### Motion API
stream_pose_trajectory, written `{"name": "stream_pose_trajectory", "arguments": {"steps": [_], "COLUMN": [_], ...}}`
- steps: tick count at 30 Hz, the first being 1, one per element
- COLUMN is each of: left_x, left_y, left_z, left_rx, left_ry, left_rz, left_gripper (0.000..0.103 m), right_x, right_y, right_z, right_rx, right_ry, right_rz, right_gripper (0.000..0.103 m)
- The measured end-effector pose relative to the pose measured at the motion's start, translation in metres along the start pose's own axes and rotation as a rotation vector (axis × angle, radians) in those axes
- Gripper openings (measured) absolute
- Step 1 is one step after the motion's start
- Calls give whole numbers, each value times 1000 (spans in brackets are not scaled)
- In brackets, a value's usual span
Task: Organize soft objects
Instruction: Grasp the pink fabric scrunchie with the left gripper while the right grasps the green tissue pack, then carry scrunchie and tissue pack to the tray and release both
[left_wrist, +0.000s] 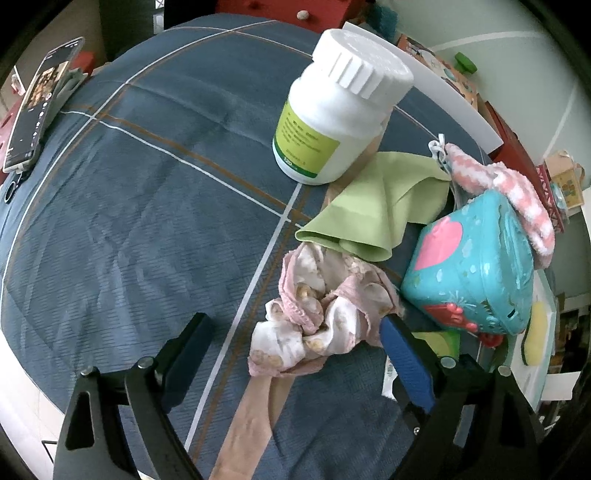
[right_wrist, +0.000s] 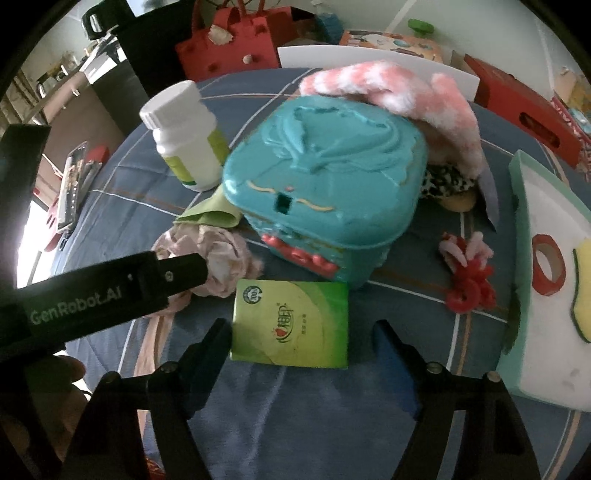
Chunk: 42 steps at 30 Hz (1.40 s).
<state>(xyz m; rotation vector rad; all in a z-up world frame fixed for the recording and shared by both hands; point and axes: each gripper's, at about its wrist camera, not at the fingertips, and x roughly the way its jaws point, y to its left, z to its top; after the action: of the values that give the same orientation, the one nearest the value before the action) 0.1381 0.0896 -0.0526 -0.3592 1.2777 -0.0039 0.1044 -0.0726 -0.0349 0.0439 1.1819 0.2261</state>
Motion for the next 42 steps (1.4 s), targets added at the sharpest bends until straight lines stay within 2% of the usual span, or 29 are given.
{"name": "stream_pose_trajectory", "arguments": {"steps": [3,6,10,11,12,19,25,26,30,33,42], "left_x": [3,5,7,7,8,12,17,18,19,18,-5], "left_y": [-3,-4,-7,-8,-9,-16,-27,-30,-34,-37,-34], "left_z": [0,1,2,2,2,2,0,0,-1,-3,-3], "left_rx": [8,12,23,29,35,55,104,112,126,130,121], "left_ry": [-1,0,-1,-1,1,3,-3,-4,-1,-2,-65], "left_rz": [3,3,5,3,1,4,28,26,-10,-37,-76], "left_gripper": [90,81,78,68,63,58,50,45,27,20,16], "right_x": [0,0,-1,-1,0,7,16,17,17,13,-9], "right_y": [-5,-10,-19,-20,-20,-22,-16,-14,-9,-11,-8], "right_z": [-1,-2,-5,-5,-5,-7,-4,-4,-5,-4,-4], "right_rx": [3,6,22,24,25,19,12,11,12,10,4], "right_ry": [2,1,3,4,4,28,29,28,24,21,-6], "right_rz": [-1,-4,-10,-11,-12,-30,-38,-37,-32,-23,-19], "right_gripper": [80,80,80,80,80,80,72,68,67,67,67]}}
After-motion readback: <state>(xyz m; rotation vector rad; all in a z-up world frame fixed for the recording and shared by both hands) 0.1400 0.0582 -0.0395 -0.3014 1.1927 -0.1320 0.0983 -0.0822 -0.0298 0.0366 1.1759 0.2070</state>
